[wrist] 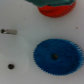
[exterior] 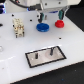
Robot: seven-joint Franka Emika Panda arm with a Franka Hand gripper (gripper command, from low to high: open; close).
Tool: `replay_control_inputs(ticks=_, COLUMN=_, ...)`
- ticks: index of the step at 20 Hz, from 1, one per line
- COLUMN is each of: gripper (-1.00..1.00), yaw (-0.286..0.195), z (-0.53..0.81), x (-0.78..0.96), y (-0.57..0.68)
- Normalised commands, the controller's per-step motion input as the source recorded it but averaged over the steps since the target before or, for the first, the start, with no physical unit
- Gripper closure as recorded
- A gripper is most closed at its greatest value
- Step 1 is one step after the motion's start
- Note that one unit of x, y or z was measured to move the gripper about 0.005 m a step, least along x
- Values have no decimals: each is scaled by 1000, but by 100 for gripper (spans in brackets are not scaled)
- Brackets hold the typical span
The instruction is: Insert the blue gear onto the right peg, followed by the red gear
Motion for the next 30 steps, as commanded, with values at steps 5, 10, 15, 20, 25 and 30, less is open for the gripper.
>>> replay_control_inputs(ticks=5, gripper=-100, yaw=0, z=-580, x=-362, y=-165)
replay_control_inputs(ticks=10, gripper=-100, yaw=0, z=-425, x=-265, y=-201)
replay_control_inputs(ticks=15, gripper=100, yaw=0, z=-20, x=-26, y=-15)
replay_control_inputs(ticks=20, gripper=100, yaw=0, z=0, x=-144, y=8)
replay_control_inputs(ticks=25, gripper=100, yaw=0, z=-22, x=-187, y=-15)
replay_control_inputs(ticks=30, gripper=100, yaw=0, z=177, x=7, y=5)
